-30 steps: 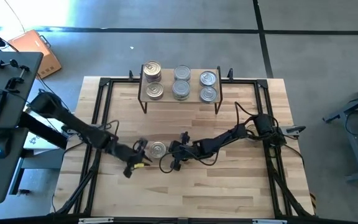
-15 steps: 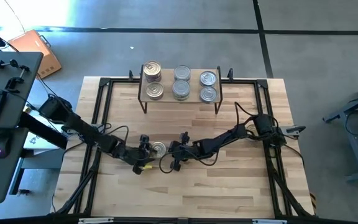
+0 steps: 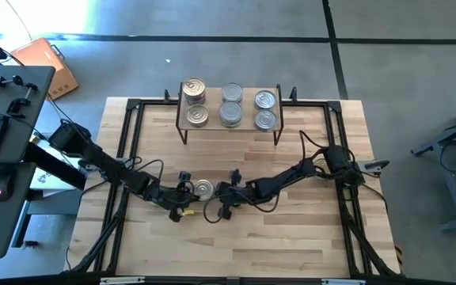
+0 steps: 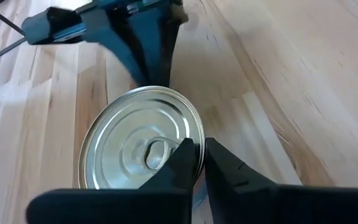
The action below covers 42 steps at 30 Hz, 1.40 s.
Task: Stack canned seafood by type on shelf
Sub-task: Stack the blue and pink tuna can on top of the blue and pink tuna can on the shelf
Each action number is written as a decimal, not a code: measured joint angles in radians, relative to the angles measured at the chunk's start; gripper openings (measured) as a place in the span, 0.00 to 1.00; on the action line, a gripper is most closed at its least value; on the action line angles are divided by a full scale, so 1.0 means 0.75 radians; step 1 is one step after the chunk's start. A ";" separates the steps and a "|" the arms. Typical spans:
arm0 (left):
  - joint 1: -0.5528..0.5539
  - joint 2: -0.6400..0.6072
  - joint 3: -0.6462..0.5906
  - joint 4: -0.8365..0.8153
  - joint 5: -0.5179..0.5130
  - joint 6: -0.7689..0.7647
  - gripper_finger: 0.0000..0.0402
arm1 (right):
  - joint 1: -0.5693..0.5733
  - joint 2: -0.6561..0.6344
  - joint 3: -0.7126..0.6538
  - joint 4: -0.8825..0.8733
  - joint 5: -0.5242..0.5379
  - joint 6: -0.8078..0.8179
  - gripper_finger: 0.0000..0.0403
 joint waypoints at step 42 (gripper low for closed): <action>0.079 -0.158 -0.004 0.007 0.060 -0.054 0.00 | 0.116 -0.029 0.002 0.317 0.248 -1.435 0.75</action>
